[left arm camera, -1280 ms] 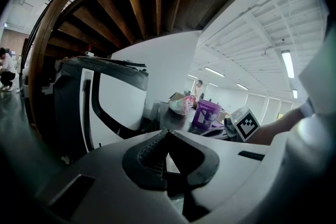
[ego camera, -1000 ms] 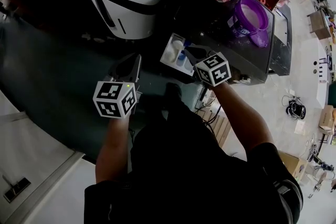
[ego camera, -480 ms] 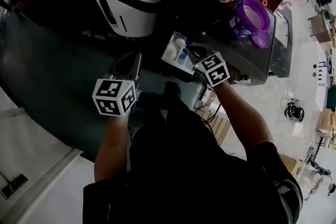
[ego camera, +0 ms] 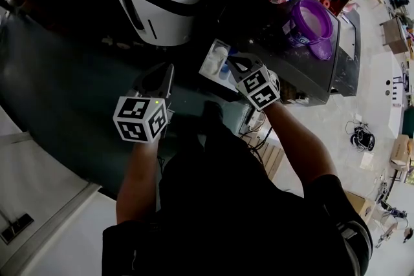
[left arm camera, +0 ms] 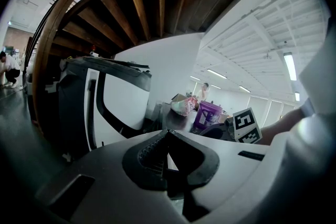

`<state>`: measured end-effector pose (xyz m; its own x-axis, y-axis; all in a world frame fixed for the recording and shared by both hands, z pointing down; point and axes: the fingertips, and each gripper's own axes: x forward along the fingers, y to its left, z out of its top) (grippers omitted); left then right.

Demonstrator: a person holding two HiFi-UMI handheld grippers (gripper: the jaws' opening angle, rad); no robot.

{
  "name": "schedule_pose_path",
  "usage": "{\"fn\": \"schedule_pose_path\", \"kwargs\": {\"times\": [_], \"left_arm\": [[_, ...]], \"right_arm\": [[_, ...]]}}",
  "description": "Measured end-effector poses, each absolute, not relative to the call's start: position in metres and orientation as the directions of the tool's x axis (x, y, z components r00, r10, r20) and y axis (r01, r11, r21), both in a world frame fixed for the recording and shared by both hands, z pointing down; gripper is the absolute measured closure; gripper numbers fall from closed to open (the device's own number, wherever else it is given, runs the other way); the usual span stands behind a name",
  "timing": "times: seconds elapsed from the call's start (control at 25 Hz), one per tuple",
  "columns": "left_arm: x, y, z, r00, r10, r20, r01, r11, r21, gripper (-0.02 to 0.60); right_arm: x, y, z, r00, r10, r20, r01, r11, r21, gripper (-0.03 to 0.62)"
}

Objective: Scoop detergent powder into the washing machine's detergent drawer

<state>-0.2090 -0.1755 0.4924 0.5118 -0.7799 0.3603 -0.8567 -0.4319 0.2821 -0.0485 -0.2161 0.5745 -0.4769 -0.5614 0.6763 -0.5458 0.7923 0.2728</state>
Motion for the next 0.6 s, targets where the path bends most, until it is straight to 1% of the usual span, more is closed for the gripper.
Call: {"fn": "schedule_pose_path", "kwargs": {"times": [0.36,0.6], "left_arm": [[-0.2099,-0.1771,0.4927,0.51,-0.782,0.359,-0.858,-0.428,0.285,0.574],[-0.2099,-0.1774,0.4905,0.51,-0.783,0.356,-0.857,-0.43,0.284,0.574]], "right_arm": [[-0.0507,-0.2137,0.575,-0.455,-0.562,0.691,-0.482,0.808,0.34,0.576],[-0.0539,-0.2107,0.5733,-0.436,-0.577,0.691,-0.398,0.812,0.427,0.576]]}}
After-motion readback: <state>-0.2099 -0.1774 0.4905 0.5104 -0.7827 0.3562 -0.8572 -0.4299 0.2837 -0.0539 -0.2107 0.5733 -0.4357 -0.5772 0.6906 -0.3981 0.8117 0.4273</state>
